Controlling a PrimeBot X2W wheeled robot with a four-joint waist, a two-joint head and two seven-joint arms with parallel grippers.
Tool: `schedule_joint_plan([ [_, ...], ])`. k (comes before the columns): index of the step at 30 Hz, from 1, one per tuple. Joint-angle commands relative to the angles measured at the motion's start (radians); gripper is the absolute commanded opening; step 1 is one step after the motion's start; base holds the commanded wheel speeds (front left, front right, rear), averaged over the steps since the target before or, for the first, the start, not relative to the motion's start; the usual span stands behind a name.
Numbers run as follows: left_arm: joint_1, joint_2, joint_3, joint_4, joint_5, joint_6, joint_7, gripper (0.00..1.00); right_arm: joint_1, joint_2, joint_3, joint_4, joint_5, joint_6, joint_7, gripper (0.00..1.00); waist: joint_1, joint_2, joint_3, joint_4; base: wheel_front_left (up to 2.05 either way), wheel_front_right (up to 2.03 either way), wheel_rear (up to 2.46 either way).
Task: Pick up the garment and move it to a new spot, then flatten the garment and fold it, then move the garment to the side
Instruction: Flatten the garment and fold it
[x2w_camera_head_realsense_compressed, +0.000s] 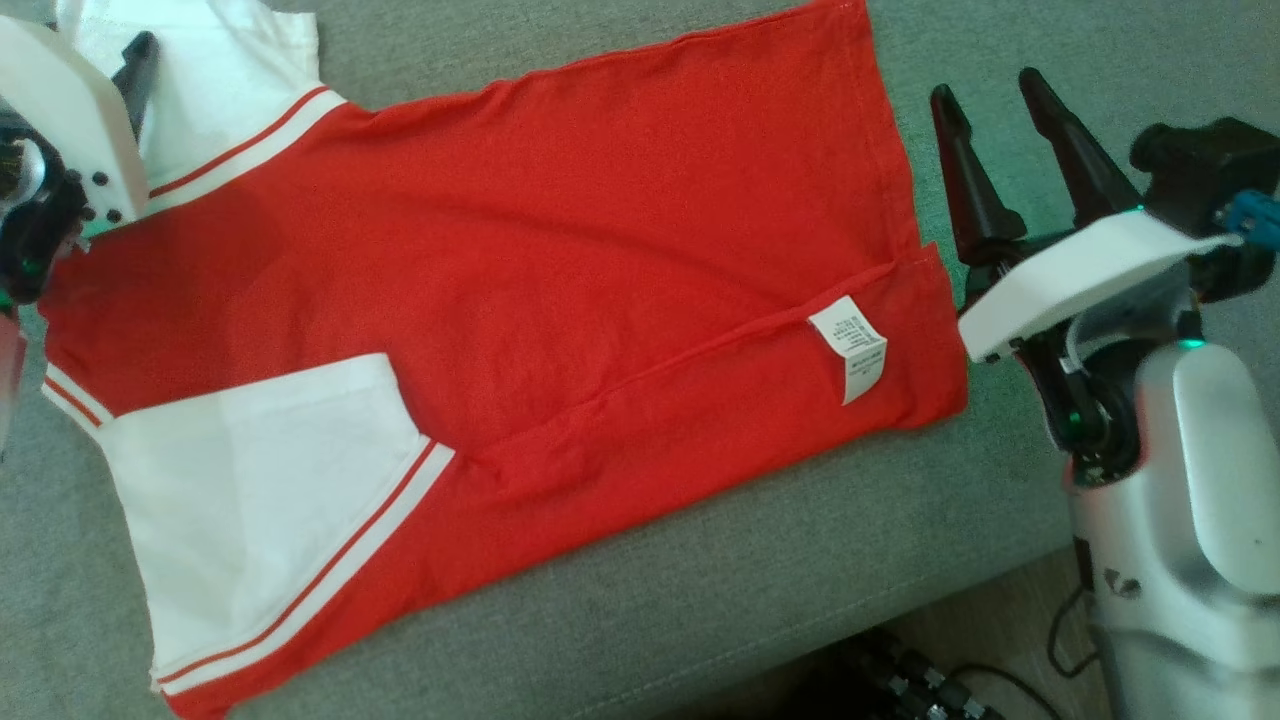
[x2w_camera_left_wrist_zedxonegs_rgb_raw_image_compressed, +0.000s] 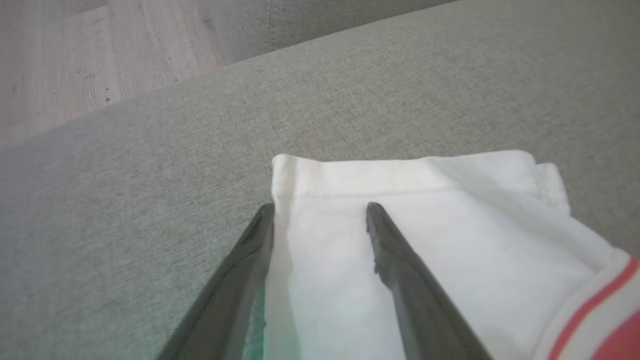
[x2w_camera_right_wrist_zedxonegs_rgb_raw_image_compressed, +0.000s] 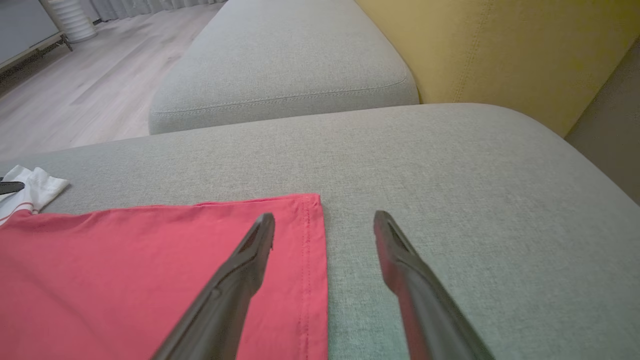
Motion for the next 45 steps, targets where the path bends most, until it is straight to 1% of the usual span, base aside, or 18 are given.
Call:
schedule_joint_plan([
  [1,-0.029,0.039,0.018,-0.019,0.008,-0.006,0.008,0.3,-0.026,-0.008,0.026,-0.027,0.004,0.007,-0.007,1.0,0.0001,0.0,0.001,0.001,0.0,0.0,0.0],
  [2,-0.03,0.04,0.015,-0.019,0.011,-0.007,0.007,0.0,-0.034,-0.01,0.032,-0.024,0.004,0.007,-0.005,1.0,0.0001,0.0,0.001,0.002,0.0,0.0,0.0],
  [5,-0.038,0.041,0.013,-0.018,0.026,0.002,-0.022,0.0,-0.066,-0.022,0.055,-0.006,0.001,0.007,0.013,1.0,0.0001,0.0,0.001,0.006,0.0,0.0,0.0],
  [9,-0.054,0.034,0.023,-0.012,0.039,0.021,-0.082,0.0,-0.128,-0.058,0.088,0.048,-0.015,0.007,0.065,1.0,0.0001,0.0,-0.007,0.023,0.0,0.0,0.0],
  [10,-0.054,0.034,0.023,-0.012,0.039,0.021,-0.082,0.0,-0.128,-0.058,0.088,0.048,-0.015,0.007,0.065,1.0,0.0001,0.0,-0.007,0.023,0.0,0.0,0.0],
  [11,-0.063,0.029,0.028,-0.008,0.04,0.022,-0.111,0.0,-0.166,-0.079,0.101,0.089,-0.016,0.007,0.096,1.0,0.0001,0.0,-0.012,0.037,0.0,0.0,0.0],
  [12,-0.063,0.029,0.028,-0.008,0.04,0.022,-0.111,0.0,-0.166,-0.079,0.101,0.089,-0.016,0.007,0.096,1.0,0.0001,0.0,-0.012,0.037,0.0,0.0,0.0],
  [14,-0.072,0.018,0.033,-0.009,0.036,0.019,-0.138,0.0,-0.203,-0.102,0.107,0.132,-0.024,0.007,0.117,1.0,0.0001,0.0,-0.017,0.054,0.0,0.0,0.0],
  [18,-0.076,-0.007,0.036,-0.024,0.019,0.005,-0.179,0.0,-0.265,-0.125,0.097,0.245,-0.03,0.007,0.154,1.0,0.0001,0.0,-0.027,0.093,0.0,0.0,0.0],
  [23,-0.065,-0.035,0.029,-0.07,0.001,-0.011,-0.208,0.0,-0.345,-0.13,0.073,0.403,-0.036,0.007,0.178,1.0,0.0001,0.0,-0.028,0.142,0.0,0.0,0.0],
  [30,-0.047,-0.065,0.008,-0.128,-0.01,-0.021,-0.226,0.0,-0.438,-0.113,0.04,0.589,-0.036,0.007,0.182,1.0,0.0001,0.0,-0.024,0.19,0.0,0.0,0.0],
  [32,-0.044,-0.073,0.001,-0.14,-0.012,-0.023,-0.228,0.0,-0.455,-0.112,0.04,0.632,-0.046,0.007,0.181,0.77,0.0001,0.0,-0.024,0.198,0.0,0.0,0.0],
  [33,-0.044,-0.077,-0.002,-0.144,-0.014,-0.024,-0.228,0.0,-0.462,-0.112,0.043,0.652,-0.049,0.007,0.183,0.53,0.0001,0.0,-0.024,0.2,0.0,0.0,0.0],
  [34,-0.044,-0.08,-0.004,-0.147,-0.015,-0.025,-0.228,0.0,-0.469,-0.112,0.045,0.669,-0.052,0.007,0.185,0.36,0.0001,0.0,-0.024,0.203,0.0,0.0,0.0],
  [35,-0.043,-0.083,-0.007,-0.15,-0.016,-0.025,-0.228,0.0,-0.475,-0.113,0.049,0.684,-0.053,0.007,0.184,0.14,0.0001,0.0,-0.025,0.205,0.0,0.0,0.0],
  [36,-0.042,-0.086,-0.01,-0.151,-0.016,-0.025,-0.229,0.0,-0.481,-0.112,0.051,0.696,-0.054,0.007,0.18,0.0,0.0001,0.0,-0.027,0.206,0.0,0.0,0.0],
  [38,-0.039,-0.088,-0.013,-0.152,-0.018,-0.026,-0.231,0.0,-0.491,-0.109,0.058,0.71,-0.052,0.007,0.163,0.0,0.0001,0.0,-0.031,0.207,0.0,0.0,0.0],
  [45,-0.003,-0.089,-0.007,-0.163,-0.032,-0.029,-0.273,0.0,-0.494,-0.096,0.079,0.724,-0.041,0.007,0.047,0.0,0.0001,0.0,-0.074,0.21,0.0,0.0,0.0],
])
